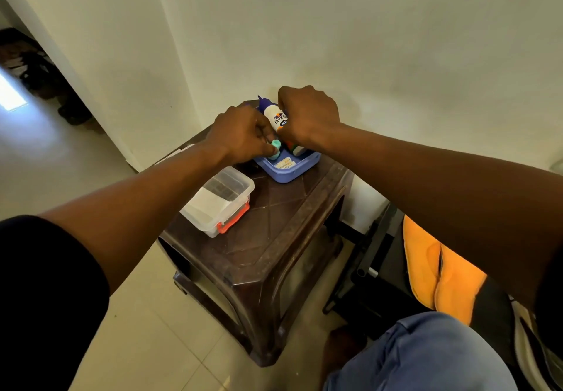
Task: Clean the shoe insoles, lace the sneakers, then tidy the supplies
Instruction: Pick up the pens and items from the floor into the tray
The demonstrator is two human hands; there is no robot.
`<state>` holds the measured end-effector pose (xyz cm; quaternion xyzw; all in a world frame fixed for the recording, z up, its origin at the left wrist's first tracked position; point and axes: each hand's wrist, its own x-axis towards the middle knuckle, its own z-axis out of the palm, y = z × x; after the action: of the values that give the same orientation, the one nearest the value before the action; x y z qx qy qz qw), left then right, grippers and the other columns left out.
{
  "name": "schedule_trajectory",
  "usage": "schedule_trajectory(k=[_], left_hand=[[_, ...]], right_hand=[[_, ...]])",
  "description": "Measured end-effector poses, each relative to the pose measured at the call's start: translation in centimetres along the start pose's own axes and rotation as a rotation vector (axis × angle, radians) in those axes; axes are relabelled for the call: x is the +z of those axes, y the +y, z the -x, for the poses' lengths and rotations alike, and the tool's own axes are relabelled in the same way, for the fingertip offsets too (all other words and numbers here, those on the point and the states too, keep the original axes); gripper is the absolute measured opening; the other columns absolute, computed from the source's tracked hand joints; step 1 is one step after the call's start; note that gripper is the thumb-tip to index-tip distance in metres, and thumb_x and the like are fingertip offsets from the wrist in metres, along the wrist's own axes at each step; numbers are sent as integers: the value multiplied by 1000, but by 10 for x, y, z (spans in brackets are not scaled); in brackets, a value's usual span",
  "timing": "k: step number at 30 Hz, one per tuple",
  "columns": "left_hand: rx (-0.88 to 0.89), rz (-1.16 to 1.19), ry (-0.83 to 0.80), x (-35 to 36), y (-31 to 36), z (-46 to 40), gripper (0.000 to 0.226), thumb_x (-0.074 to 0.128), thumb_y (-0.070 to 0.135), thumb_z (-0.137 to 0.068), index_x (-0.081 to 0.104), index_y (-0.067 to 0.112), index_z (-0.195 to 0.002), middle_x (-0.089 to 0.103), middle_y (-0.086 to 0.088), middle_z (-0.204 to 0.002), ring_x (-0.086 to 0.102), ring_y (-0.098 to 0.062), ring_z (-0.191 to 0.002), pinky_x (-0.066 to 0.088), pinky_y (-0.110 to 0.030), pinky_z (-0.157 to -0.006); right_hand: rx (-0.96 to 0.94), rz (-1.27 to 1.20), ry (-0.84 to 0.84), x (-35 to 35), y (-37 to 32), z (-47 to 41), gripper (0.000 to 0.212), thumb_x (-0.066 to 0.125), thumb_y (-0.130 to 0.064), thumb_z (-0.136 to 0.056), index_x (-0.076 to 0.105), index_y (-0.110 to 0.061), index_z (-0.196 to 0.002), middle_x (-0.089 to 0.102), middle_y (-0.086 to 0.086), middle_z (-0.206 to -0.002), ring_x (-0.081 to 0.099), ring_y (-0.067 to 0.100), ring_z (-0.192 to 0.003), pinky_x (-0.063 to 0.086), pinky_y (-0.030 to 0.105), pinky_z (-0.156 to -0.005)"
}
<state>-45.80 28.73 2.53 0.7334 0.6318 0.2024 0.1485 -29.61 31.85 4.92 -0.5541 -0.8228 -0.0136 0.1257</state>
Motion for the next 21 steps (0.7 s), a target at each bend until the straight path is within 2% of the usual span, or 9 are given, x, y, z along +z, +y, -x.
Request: schedule_trajectory(k=[2,8,10,12,15,17,19,21], left_hand=[[-14,17,-11,0,2,2,19,88,34,-75,78,23,-87,73,10,-81,68,-10,-80,57,-34,-84],[-38,8,-32,-3,7,2,16,88,33,-76,79,22,-83,71,8,-79,65,-11,-77,49,-27,-74],[-37,9,-42,-4,9,4,19,88,33,-76,81,20,-87,70,7,-80,63,-9,-75,48,-27,-75],[-29,15,-42,-5,11,5,21,88,30,-75,82,18,-91,75,5,-86,62,-9,-76,49,-27,-78],[-24,45,-43,-9,13,8,18,85,19,-75,83,19,-93,78,2,-94,66,-12,-84,53,-30,-85],[-21,51,-11,-12,12,7,17,79,13,-78,83,19,-92,78,0,-96,68,-18,-89,56,-37,-89],[-40,43,57,-12,6,6,18,74,9,-81,82,17,-95,78,-3,-99,69,-21,-90,56,-37,-87],[-84,39,158,-12,-1,5,17,73,10,-83,79,19,-95,76,-3,-101,70,-23,-91,56,-35,-85]], right_hand=[[2,20,-4,-2,-1,1,41,75,-35,-80,58,-19,-113,65,9,-107,64,32,-94,46,35,-67],[-17,101,-42,-8,-4,12,33,72,-25,-84,61,-16,-113,64,9,-105,64,32,-96,40,33,-68],[-18,146,-65,-9,-7,16,26,70,-22,-85,62,-16,-109,59,7,-94,60,31,-85,40,33,-67],[-14,190,-62,-6,-9,18,15,68,-17,-86,59,-18,-97,50,4,-79,52,29,-74,40,33,-64],[-23,206,-31,0,-8,21,16,66,-14,-87,50,-18,-86,37,1,-67,47,28,-69,38,33,-62],[-30,181,-17,0,-5,21,15,66,-16,-87,51,-17,-88,43,2,-74,50,29,-72,38,33,-63],[-32,125,-13,0,-3,19,14,68,-19,-86,60,-16,-97,51,5,-86,60,32,-83,40,34,-65],[-32,59,-8,0,-1,16,25,70,-23,-87,66,-16,-110,63,7,-101,64,32,-94,42,33,-68]])
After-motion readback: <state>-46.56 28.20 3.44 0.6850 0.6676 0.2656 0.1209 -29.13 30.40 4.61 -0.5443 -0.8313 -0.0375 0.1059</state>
